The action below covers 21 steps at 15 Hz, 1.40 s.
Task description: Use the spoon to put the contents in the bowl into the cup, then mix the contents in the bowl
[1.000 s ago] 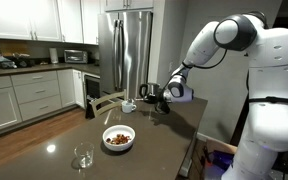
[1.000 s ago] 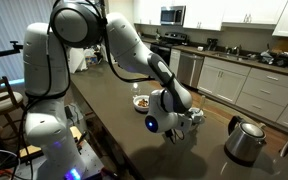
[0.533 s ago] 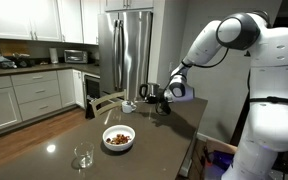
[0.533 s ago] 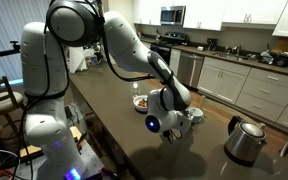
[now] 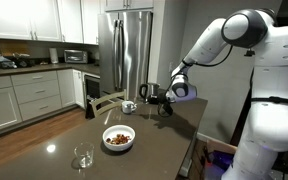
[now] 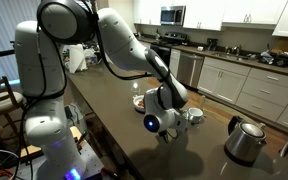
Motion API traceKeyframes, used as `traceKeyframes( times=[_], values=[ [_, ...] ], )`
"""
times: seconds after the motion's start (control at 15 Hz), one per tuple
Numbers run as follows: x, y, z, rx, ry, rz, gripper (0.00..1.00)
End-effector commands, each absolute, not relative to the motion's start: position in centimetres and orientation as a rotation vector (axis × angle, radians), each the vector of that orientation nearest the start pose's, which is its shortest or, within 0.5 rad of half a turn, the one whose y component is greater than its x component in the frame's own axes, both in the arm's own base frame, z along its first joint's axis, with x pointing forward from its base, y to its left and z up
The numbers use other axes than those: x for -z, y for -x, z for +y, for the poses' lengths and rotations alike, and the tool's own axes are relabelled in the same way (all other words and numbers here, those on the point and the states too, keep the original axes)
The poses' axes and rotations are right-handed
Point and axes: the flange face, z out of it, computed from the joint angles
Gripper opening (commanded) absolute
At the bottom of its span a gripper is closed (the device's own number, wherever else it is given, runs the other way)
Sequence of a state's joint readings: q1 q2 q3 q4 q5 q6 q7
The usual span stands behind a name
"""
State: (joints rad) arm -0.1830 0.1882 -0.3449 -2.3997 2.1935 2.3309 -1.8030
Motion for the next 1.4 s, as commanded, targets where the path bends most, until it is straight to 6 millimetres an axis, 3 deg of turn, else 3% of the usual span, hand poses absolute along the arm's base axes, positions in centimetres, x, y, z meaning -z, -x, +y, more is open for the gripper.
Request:
traceKeyframes(
  times=[0.0,0.8,0.87,0.93,1.33],
  values=[
    [-24.5,-41.6,-22.9,1.278,2.140,0.712,0.03],
    [-25.1,-36.4,-17.7,1.137,2.161,0.515,0.03],
    [-25.3,-36.2,-17.6,1.139,2.150,0.500,0.03],
    [-24.1,-37.4,-18.1,1.136,2.189,0.518,0.05],
    [-24.8,-36.7,-17.7,1.148,2.171,0.500,0.05]
  ],
)
